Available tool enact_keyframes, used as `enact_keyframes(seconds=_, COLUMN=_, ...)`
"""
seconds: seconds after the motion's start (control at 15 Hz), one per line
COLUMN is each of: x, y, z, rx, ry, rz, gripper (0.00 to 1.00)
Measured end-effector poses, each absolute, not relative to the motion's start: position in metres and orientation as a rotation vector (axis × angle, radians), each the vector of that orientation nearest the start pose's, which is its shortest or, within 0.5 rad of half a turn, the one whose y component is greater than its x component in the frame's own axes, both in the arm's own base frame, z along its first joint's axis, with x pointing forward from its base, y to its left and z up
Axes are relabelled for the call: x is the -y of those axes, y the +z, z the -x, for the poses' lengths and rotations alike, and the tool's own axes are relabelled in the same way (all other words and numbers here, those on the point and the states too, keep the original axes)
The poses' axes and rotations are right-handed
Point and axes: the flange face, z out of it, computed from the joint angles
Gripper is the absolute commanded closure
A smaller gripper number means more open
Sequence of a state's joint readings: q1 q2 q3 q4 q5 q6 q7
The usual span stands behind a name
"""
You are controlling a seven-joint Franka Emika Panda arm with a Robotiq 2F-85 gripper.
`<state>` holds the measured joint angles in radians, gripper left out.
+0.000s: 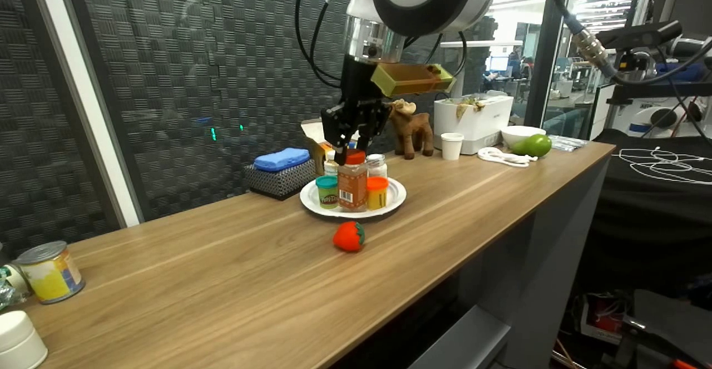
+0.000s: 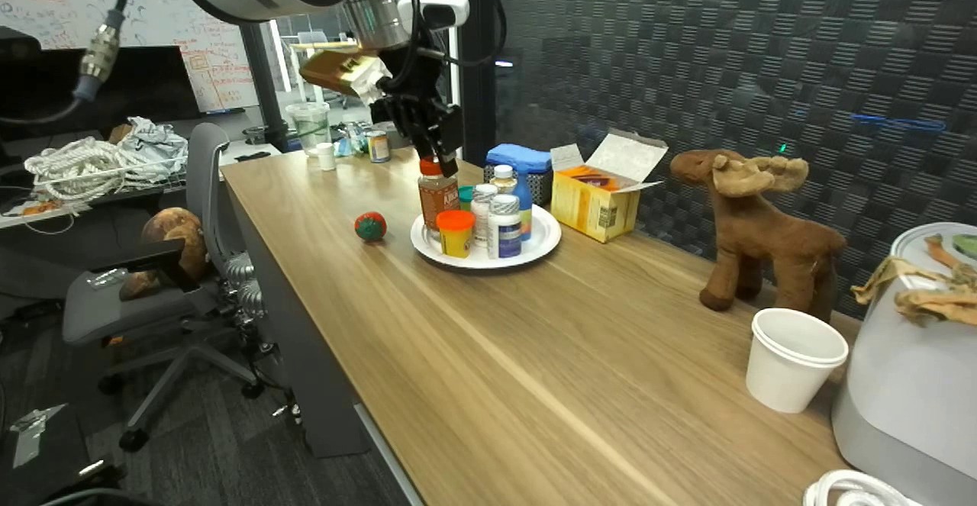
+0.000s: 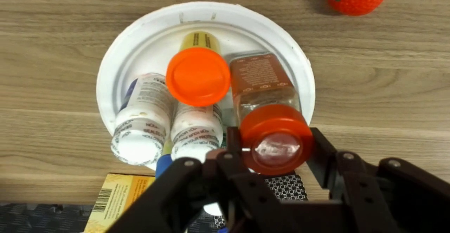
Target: Put the bottles and red plushy on the plate
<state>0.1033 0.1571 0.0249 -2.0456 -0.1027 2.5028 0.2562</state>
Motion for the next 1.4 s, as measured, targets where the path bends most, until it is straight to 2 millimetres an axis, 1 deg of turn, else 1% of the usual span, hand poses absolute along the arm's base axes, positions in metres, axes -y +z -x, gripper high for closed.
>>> enact_keyframes(seconds=0.27, x=-0.069, y=0.388, z=-0.601, rx=-0.111, ry=-0.484, rz=3.125, gripper=0.76)
enact_keyframes(seconds=0.47, x=-0.067, y=0.380, z=-0.602, rx=-0.115, ry=-0.468, rz=3.130, gripper=0.76)
enact_keyframes(seconds=1.0, x=-0.065, y=0.380, z=-0.602, rx=-0.074, ry=-0.481, rz=3.180, gripper=0.76)
enact_keyframes(seconds=1.4, x=-0.058, y=0.380, z=-0.601, rx=-0.078, ry=-0.459, rz=3.202, gripper=0.76)
